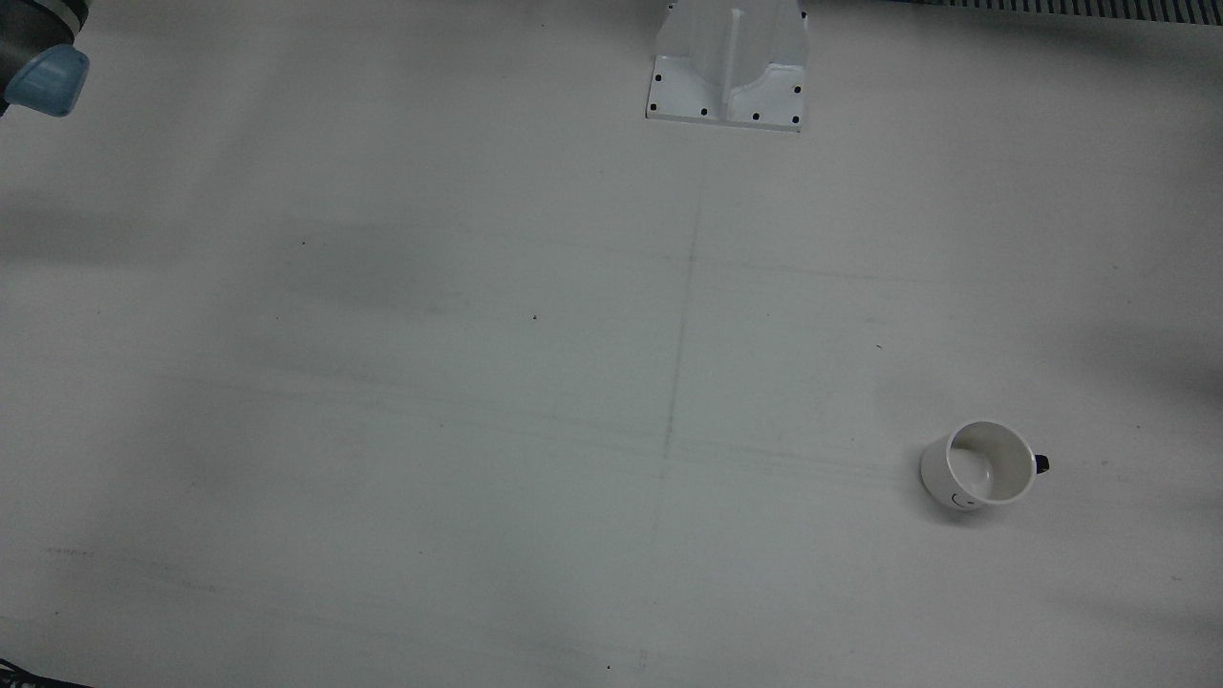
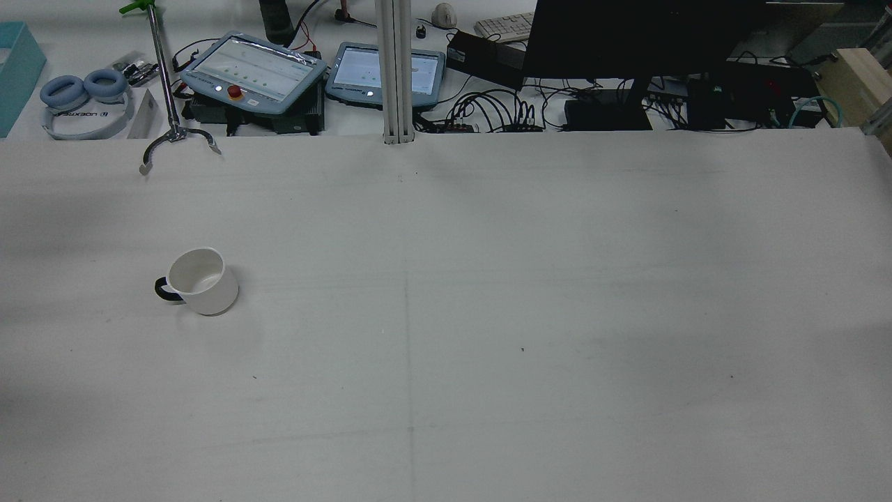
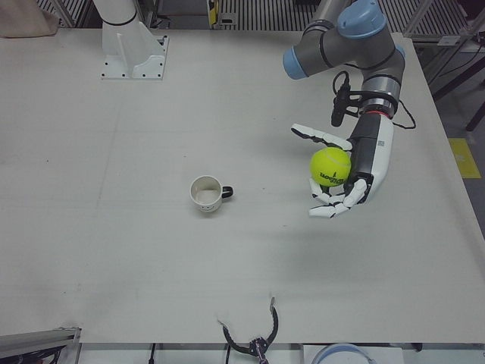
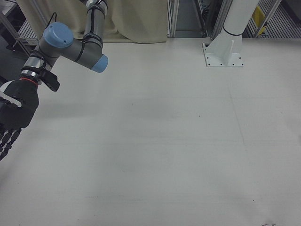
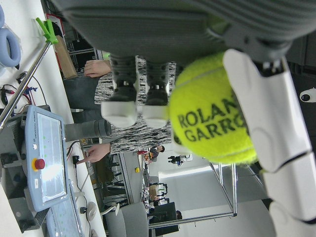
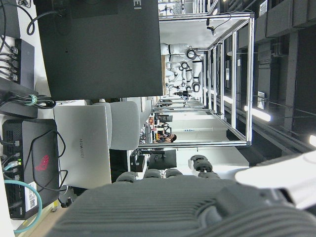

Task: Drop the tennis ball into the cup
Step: 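Carry the tennis ball in the left hand toward the white mug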

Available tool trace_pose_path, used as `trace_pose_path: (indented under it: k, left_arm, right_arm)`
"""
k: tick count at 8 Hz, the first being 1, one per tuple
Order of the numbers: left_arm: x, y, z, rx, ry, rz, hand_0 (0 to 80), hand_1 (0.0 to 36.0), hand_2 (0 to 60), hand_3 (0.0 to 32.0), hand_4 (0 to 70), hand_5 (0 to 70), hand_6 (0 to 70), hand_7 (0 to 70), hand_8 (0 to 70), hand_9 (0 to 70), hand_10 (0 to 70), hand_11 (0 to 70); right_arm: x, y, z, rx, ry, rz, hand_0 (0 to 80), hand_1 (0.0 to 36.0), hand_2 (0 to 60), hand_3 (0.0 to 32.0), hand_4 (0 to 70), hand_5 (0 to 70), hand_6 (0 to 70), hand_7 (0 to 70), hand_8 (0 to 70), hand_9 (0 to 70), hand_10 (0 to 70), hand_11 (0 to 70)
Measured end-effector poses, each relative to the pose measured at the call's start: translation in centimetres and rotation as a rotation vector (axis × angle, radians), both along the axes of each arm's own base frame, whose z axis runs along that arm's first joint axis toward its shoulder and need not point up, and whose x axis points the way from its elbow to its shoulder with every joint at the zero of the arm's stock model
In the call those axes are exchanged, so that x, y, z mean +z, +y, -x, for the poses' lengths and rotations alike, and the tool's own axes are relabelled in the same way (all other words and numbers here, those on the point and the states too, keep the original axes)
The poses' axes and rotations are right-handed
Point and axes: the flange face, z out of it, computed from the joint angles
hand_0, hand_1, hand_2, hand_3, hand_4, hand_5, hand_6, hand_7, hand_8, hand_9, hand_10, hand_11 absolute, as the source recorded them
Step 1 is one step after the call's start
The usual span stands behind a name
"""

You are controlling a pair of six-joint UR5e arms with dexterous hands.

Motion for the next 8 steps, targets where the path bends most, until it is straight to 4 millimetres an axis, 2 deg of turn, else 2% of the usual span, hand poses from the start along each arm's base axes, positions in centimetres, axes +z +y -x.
trace_pose_path:
  k: [2, 3, 5, 6, 8]
  left_arm:
    - [0.6, 2.1, 0.3, 0.004, -0.01, 0.002, 52.6, 8.3, 3.1, 0.0, 22.2, 26.6, 70.0, 70.0, 56.8, 70.0, 55.2, 70.0]
    - [0.6, 2.8, -0.4, 0.02, -0.036, -0.007, 52.8, 8.4, 3.2, 0.0, 22.3, 27.0, 70.0, 70.0, 56.3, 70.0, 54.6, 70.0]
    - [-1.3, 3.6, -4.4, 0.083, -0.126, -0.076, 53.7, 8.9, 1.9, 0.0, 24.1, 26.5, 70.0, 70.0, 55.7, 70.0, 53.8, 70.0]
    - [-2.2, 3.8, -7.0, 0.12, -0.17, -0.107, 53.5, 8.9, 0.8, 0.0, 24.7, 25.3, 70.0, 70.0, 54.7, 70.0, 51.7, 70.0]
    - [-3.0, 4.4, -11.5, 0.184, -0.241, -0.145, 54.0, 8.9, 0.5, 0.0, 24.6, 25.7, 70.0, 70.0, 54.3, 69.9, 51.1, 70.0]
  right_arm:
    - [0.0, 0.0, 0.0, 0.0, 0.0, -0.001, 0.0, 0.0, 0.0, 0.0, 0.0, 0.0, 0.0, 0.0, 0.0, 0.0, 0.0, 0.0]
    - [0.0, 0.0, 0.0, 0.0, 0.0, -0.001, 0.0, 0.0, 0.0, 0.0, 0.0, 0.0, 0.0, 0.0, 0.0, 0.0, 0.0, 0.0]
    - [0.0, 0.0, 0.0, 0.0, 0.0, 0.001, 0.0, 0.0, 0.0, 0.0, 0.0, 0.0, 0.0, 0.0, 0.0, 0.0, 0.0, 0.0]
    - [0.1, 0.0, 0.0, 0.0, 0.0, 0.001, 0.0, 0.0, 0.0, 0.0, 0.0, 0.0, 0.0, 0.0, 0.0, 0.0, 0.0, 0.0]
    - [0.1, 0.0, 0.0, 0.0, 0.0, 0.001, 0.0, 0.0, 0.0, 0.0, 0.0, 0.0, 0.0, 0.0, 0.0, 0.0, 0.0, 0.0]
